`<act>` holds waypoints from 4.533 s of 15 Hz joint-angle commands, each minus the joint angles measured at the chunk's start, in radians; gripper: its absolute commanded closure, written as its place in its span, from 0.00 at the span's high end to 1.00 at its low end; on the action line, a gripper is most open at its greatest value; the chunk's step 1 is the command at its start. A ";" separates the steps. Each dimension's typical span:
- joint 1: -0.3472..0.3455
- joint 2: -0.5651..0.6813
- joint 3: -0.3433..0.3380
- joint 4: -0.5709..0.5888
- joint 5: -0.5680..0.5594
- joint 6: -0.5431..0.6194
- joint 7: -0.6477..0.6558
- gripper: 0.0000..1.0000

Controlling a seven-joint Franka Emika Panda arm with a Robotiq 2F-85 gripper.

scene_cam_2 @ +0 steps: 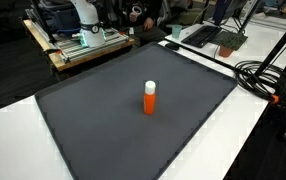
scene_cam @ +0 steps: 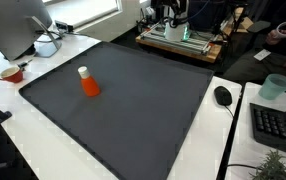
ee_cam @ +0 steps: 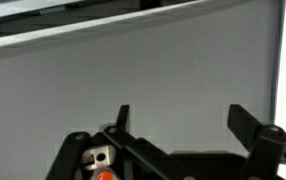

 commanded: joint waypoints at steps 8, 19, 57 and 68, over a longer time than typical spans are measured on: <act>-0.121 0.164 0.142 0.004 -0.262 0.261 0.429 1.00; -0.233 0.268 0.191 0.001 -0.357 0.535 0.709 1.00; -1.286 0.319 1.174 0.142 -1.292 0.633 1.686 1.00; -1.350 0.294 1.249 0.166 -1.295 0.648 1.805 1.00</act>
